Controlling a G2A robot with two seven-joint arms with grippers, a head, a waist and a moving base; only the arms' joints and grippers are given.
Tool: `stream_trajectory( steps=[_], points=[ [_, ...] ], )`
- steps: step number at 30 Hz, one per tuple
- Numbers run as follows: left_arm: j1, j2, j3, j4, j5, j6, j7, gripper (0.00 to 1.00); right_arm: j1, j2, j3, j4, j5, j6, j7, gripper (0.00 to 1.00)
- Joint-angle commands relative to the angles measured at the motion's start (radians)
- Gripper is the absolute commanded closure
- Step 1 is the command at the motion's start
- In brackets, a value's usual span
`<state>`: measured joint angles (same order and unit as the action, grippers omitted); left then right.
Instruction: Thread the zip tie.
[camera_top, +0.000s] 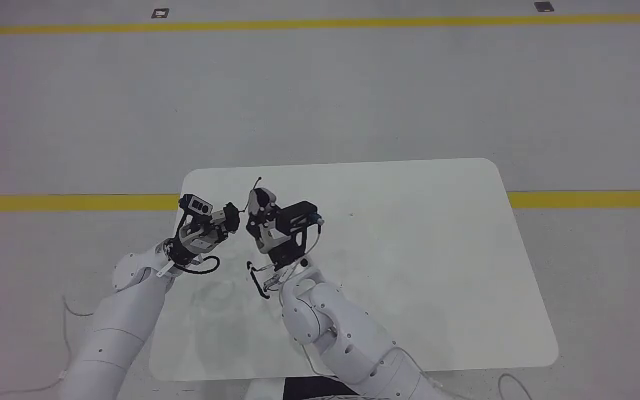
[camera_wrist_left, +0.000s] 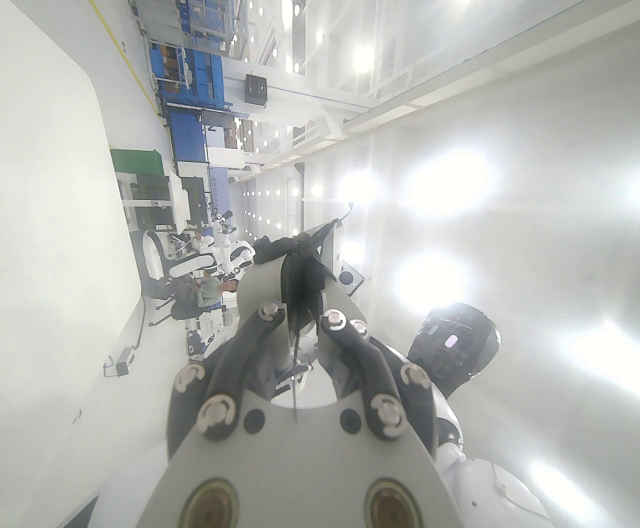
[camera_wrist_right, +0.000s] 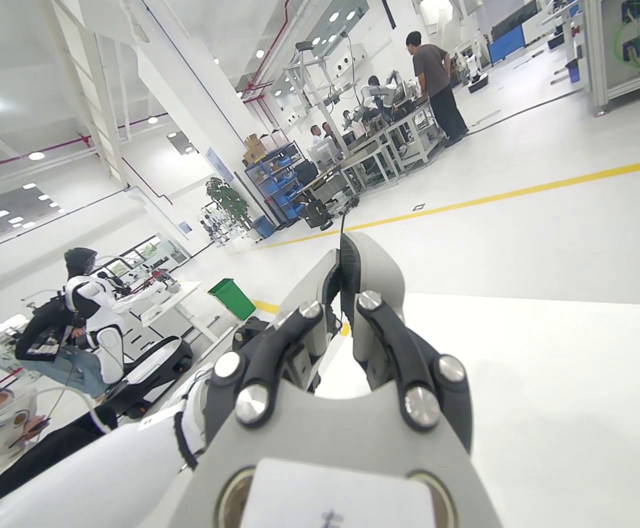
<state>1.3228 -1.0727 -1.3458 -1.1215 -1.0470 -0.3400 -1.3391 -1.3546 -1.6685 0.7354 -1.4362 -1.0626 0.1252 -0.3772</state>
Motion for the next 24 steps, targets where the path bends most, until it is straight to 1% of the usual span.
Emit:
stream_trajectory(
  steps=[1, 12, 24],
  points=[
    [0.0, 0.0, 0.0, 0.0, 0.0, 0.0, 0.0, 1.0, -0.004, 0.0, 0.002, -0.005, -0.005, -0.002, -0.005, 1.0],
    [0.0, 0.0, 0.0, 0.0, 0.0, 0.0, 0.0, 1.0, -0.029, 0.002, 0.009, -0.037, -0.033, -0.015, 0.003, 1.0],
    [0.0, 0.0, 0.0, 0.0, 0.0, 0.0, 0.0, 1.0, -0.023, -0.004, 0.014, -0.024, -0.034, -0.015, 0.017, 1.0]
  ],
)
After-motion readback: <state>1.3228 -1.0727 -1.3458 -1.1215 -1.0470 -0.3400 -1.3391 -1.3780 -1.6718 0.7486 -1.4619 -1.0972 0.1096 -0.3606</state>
